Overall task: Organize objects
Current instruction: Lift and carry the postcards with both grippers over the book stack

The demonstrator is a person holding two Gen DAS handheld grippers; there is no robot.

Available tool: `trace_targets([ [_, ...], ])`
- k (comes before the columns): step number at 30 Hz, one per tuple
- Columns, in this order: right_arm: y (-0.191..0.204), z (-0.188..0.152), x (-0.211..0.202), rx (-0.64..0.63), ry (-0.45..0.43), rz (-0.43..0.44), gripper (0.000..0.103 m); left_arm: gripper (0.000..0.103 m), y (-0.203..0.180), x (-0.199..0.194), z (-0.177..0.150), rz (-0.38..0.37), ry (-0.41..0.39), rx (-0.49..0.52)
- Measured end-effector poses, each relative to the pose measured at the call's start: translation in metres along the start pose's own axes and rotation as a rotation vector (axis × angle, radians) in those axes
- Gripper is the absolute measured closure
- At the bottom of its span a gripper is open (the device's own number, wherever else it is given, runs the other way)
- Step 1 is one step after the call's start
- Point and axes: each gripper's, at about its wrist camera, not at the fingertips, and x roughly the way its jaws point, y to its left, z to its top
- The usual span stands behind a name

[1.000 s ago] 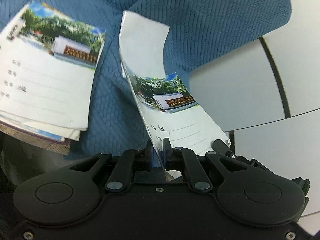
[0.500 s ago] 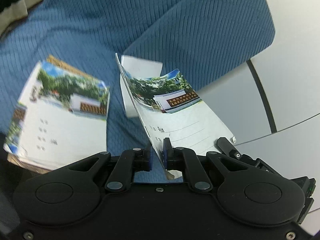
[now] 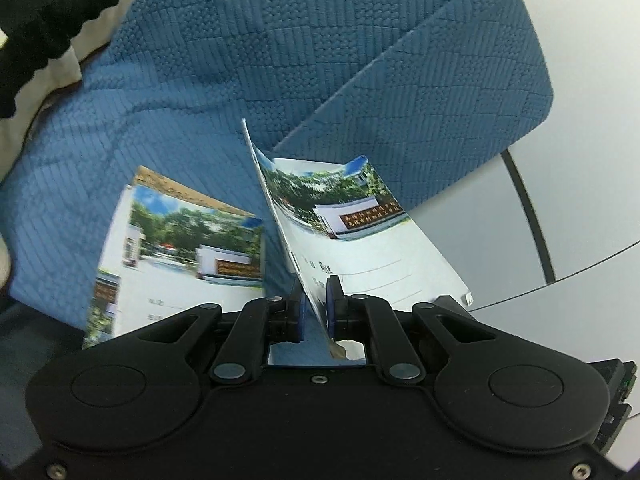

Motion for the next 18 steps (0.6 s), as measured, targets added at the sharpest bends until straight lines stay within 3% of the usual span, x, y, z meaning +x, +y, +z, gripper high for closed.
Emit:
trace_targets([
  [13,0.01,-0.043,0.04,-0.027,0.089,-0.095,0.095,0.094,0.057,0.028,0.0,0.039,0.08,-0.001],
  [18,0.007,-0.059,0.056,-0.038,0.126,-0.138,0.095,0.094,0.071,0.043,-0.006,0.106,0.089,0.049],
])
